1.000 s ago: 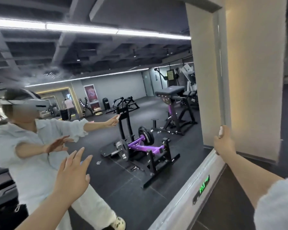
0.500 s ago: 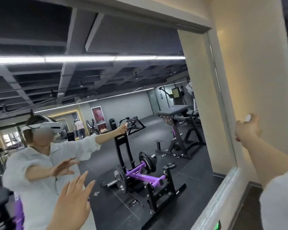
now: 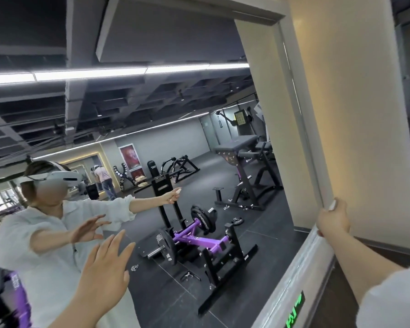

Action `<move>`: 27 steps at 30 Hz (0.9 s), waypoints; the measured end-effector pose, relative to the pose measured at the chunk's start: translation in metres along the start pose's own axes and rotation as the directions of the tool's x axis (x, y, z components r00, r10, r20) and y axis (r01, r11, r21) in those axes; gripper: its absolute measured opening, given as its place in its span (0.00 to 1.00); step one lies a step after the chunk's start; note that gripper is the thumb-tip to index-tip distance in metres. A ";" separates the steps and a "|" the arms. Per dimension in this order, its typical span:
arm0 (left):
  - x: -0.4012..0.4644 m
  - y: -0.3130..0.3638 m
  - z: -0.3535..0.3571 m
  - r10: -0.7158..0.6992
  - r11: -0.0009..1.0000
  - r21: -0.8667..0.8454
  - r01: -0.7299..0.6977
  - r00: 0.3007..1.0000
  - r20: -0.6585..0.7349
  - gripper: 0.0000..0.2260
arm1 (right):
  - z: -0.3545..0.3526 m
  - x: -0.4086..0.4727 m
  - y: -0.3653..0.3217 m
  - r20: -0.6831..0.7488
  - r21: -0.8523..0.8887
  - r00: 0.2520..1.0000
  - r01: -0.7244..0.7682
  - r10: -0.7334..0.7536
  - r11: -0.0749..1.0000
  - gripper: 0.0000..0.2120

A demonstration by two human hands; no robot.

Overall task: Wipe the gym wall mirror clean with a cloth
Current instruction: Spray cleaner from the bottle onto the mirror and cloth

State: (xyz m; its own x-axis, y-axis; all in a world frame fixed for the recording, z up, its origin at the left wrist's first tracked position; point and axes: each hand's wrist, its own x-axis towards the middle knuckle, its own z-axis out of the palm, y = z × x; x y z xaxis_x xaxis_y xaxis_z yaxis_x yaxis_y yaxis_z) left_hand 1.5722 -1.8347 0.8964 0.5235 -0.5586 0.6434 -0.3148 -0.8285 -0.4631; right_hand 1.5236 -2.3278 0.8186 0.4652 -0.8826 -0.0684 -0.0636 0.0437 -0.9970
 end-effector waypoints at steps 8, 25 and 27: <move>-0.013 0.014 0.002 -0.013 1.000 -0.007 0.014 0.997 0.079 0.35 | 0.002 -0.024 0.068 0.026 -0.204 0.994 -0.103 0.111 0.973 0.21; -0.178 -0.037 -0.087 -0.387 0.898 -0.004 0.440 0.792 0.472 0.28 | 0.156 -0.313 0.051 0.855 -0.010 0.467 0.454 -0.228 0.891 0.31; -0.217 -0.052 -0.105 -0.455 0.842 -0.002 0.540 0.713 0.533 0.27 | 0.169 -0.378 0.055 0.921 0.046 0.320 0.479 -0.223 0.877 0.32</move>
State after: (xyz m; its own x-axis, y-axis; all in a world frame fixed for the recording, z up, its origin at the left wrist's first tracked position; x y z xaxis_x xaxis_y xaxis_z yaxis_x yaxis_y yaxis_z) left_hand 1.3913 -1.6749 0.8448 0.9388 0.0005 0.3444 0.0158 -0.9990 -0.0416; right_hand 1.4937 -1.9125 0.7837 0.9760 0.1393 0.1674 0.2076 -0.3629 -0.9084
